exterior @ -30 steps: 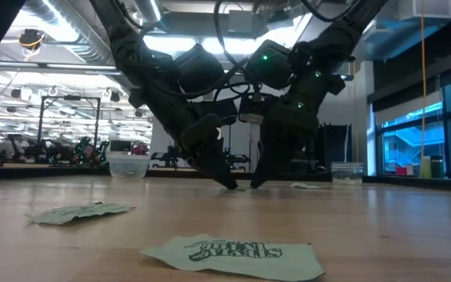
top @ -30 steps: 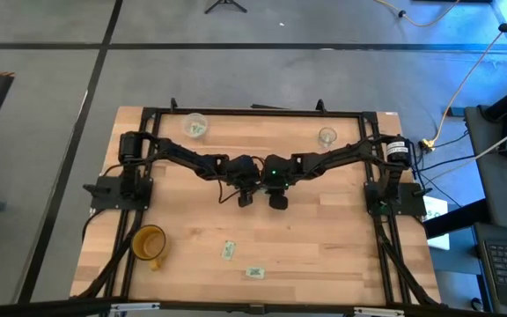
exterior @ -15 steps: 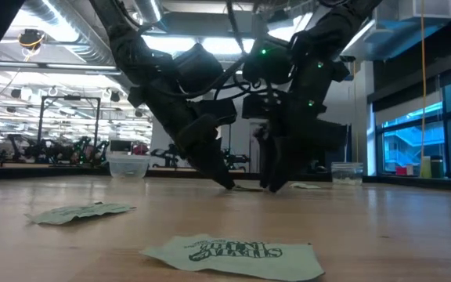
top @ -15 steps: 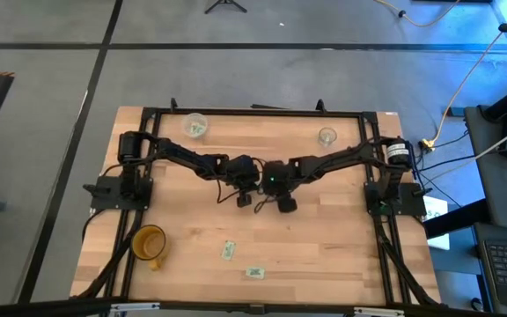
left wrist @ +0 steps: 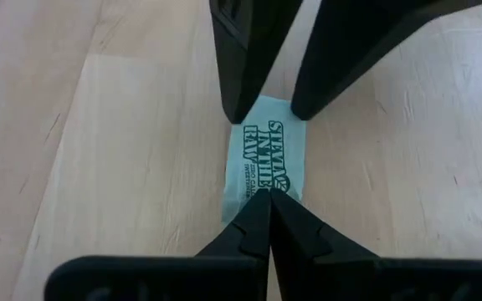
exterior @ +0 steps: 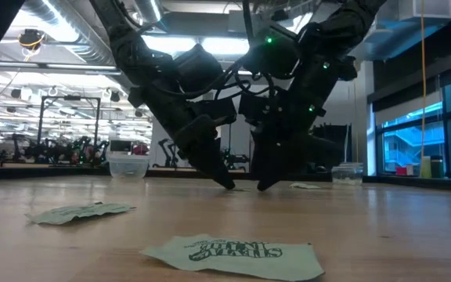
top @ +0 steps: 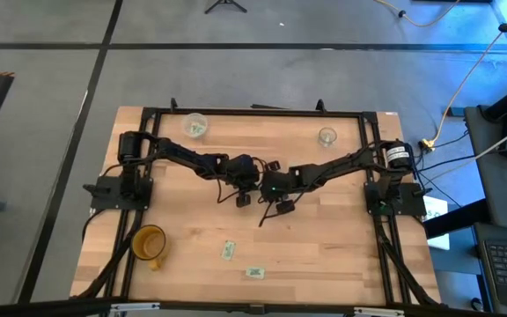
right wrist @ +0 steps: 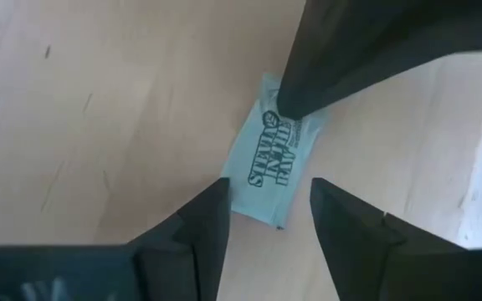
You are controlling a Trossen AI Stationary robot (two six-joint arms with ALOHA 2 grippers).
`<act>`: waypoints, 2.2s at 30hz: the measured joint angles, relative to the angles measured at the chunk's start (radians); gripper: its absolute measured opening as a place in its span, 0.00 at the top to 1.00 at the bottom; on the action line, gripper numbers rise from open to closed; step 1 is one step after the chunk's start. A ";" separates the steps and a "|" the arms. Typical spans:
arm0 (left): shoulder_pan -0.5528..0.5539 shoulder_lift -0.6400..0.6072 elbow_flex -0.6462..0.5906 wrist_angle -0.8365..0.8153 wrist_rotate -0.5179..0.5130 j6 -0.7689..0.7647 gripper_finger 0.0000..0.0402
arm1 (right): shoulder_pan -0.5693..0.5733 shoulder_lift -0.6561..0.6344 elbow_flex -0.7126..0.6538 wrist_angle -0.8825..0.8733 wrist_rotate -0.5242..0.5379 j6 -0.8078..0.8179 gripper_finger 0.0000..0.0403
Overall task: Pick and place Stevia / Truvia into bins
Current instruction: Put the green stevia packet into the transparent container
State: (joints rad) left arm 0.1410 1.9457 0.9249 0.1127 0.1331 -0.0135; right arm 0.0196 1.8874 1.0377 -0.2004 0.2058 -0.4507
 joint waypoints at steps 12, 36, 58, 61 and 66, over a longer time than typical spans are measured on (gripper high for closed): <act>0.015 0.000 0.000 0.001 0.022 -0.034 0.99 | 0.024 0.000 -0.008 -0.006 0.008 0.057 0.58; 0.024 0.001 -0.001 0.006 0.023 -0.009 0.99 | 0.027 -0.001 0.006 -0.070 0.006 0.047 0.58; 0.033 0.005 -0.003 0.031 0.072 -0.060 0.99 | 0.016 0.032 0.005 0.080 0.007 0.059 0.58; 0.041 0.005 -0.004 0.029 0.081 -0.088 0.99 | 0.017 0.032 0.006 0.068 0.011 0.083 0.58; 0.051 0.005 -0.004 0.027 0.086 -0.097 0.99 | 0.020 0.032 0.007 0.047 0.013 0.128 0.58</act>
State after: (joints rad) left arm 0.1917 1.9503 0.9211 0.1402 0.2195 -0.1101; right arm 0.0398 1.9190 1.0449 -0.1538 0.2192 -0.3223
